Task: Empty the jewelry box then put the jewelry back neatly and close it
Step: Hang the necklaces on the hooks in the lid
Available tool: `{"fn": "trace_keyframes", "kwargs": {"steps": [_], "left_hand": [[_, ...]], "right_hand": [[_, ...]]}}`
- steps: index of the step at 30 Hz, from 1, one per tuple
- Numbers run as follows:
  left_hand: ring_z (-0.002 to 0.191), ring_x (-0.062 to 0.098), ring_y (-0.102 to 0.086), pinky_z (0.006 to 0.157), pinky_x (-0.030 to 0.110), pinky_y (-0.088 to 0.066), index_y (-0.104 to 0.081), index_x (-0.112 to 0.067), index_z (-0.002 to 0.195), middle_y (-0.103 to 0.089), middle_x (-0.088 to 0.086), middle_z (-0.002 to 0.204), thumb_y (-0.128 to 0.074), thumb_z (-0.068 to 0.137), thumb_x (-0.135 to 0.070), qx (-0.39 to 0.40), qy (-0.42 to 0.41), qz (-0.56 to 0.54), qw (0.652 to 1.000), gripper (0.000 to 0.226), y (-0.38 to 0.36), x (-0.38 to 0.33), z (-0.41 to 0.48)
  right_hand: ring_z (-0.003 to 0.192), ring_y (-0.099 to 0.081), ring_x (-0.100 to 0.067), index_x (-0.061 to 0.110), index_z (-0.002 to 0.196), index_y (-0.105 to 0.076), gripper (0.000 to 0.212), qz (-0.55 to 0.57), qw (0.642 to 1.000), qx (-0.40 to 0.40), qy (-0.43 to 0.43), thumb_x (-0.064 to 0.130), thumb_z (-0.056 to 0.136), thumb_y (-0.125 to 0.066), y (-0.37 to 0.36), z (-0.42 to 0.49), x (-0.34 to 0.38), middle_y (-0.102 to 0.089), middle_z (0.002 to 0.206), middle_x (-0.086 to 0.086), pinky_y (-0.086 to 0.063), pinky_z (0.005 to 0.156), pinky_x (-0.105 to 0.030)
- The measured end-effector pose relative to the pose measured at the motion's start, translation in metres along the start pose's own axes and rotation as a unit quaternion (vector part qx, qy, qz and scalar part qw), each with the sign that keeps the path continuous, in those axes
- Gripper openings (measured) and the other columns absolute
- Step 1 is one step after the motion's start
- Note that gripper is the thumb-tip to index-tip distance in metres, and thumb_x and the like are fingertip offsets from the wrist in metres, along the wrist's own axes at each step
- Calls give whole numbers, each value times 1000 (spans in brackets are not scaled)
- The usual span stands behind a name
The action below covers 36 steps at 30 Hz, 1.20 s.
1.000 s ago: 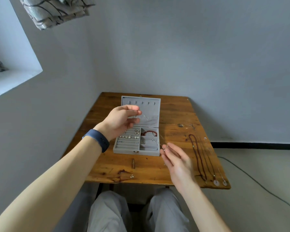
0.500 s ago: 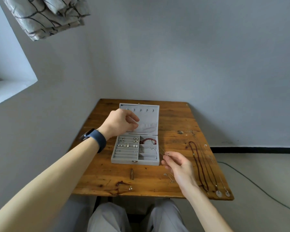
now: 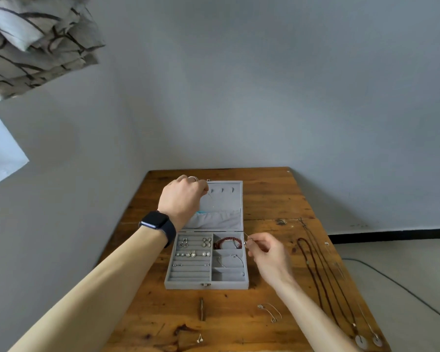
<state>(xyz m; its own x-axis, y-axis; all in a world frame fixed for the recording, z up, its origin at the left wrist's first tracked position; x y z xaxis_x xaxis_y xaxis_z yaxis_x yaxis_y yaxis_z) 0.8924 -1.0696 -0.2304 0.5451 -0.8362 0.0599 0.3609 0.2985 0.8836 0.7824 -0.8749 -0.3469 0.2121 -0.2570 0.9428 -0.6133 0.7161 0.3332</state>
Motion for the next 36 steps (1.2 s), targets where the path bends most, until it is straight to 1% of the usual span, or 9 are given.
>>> {"fn": "trace_keyframes", "kwargs": {"steps": [3, 7, 11, 14, 18, 21, 27, 30, 36], "left_hand": [[87, 26, -62, 64, 33, -51, -70, -17, 109, -71, 4, 99, -61, 97, -14, -13, -2, -14, 1000, 16, -8, 3, 16], [89, 25, -63, 63, 33, -50, -71, -20, 105, -70, 1, 97, -57, 100, -24, -35, 31, -71, 996, 15, -16, 13, 31], [91, 28, -62, 66, 36, -51, -70, -19, 104, -68, 2, 98, -57, 99, -24, -54, 76, -110, 990, 14, -18, 27, 41], [89, 29, -62, 65, 38, -52, -70, -18, 104, -67, 3, 96, -58, 99, -25, -83, 91, -107, 987, 14, -19, 40, 43], [84, 25, -62, 59, 32, -49, -71, -20, 102, -67, 0, 92, -61, 98, -25, -102, 73, -98, 987, 12, -23, 53, 42], [83, 21, -63, 58, 28, -46, -72, -21, 102, -69, -2, 92, -61, 98, -25, -104, 68, -100, 987, 12, -26, 59, 41], [91, 19, -63, 62, 26, -45, -74, -24, 104, -70, -5, 97, -60, 98, -25, -60, 33, -93, 993, 15, -40, 61, 37], [97, 19, -61, 69, 30, -49, -74, -26, 107, -70, -6, 101, -57, 99, -27, -10, 10, -87, 996, 19, -48, 57, 38], [107, 17, -58, 79, 30, -44, -71, -32, 113, -68, -9, 111, -54, 100, -33, 51, -6, -79, 996, 21, -60, 47, 42]], "right_hand": [[97, -63, -2, 28, 103, -66, 9, -40, 999, -14, 26, 25, 95, -64, -4, 25, 2, -69, 101, 15, -42, 76, -6], [89, -56, 4, 18, 114, -66, 18, -99, 992, -22, 80, 19, 97, -61, -15, 54, 5, -68, 107, 8, -37, 65, 3], [93, -60, -4, 17, 113, -65, 17, -147, 981, -24, 126, 20, 97, -62, -32, 85, 15, -71, 109, 4, -35, 68, 1], [91, -67, -13, 17, 108, -65, 13, -180, 967, -25, 177, 17, 96, -62, -47, 103, 24, -72, 103, 2, -50, 73, -16], [80, -69, -19, 18, 102, -64, 8, -253, 934, -29, 250, 18, 95, -60, -66, 121, 27, -72, 92, 1, -55, 65, -30], [75, -68, -23, 24, 98, -64, 6, -306, 907, -33, 288, 21, 94, -60, -77, 131, 28, -71, 89, 2, -51, 66, -34], [95, -66, -21, 27, 102, -71, 21, -391, 876, 20, 281, 29, 94, -52, -84, 138, 29, -73, 101, 3, -44, 80, -32], [97, -66, -24, 28, 107, -73, 24, -370, 884, 34, 285, 27, 91, -56, -83, 138, 29, -71, 106, 2, -51, 82, -33], [86, -63, -7, 28, 114, -71, 26, -171, 956, 12, 236, 35, 90, -65, -81, 139, 51, -65, 100, 9, -52, 74, -23]]}}
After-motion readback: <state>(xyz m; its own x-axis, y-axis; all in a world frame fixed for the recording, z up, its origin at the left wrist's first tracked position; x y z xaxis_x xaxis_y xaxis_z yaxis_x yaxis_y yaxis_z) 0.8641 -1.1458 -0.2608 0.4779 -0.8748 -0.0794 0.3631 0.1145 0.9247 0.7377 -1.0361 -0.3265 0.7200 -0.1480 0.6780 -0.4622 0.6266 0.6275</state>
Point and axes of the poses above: each hand's wrist, its own z-axis towards the middle knuckle, its own y-axis out of the back of the hand, x = y × z, the point moved 1 cm from there along z, towards the middle knuckle
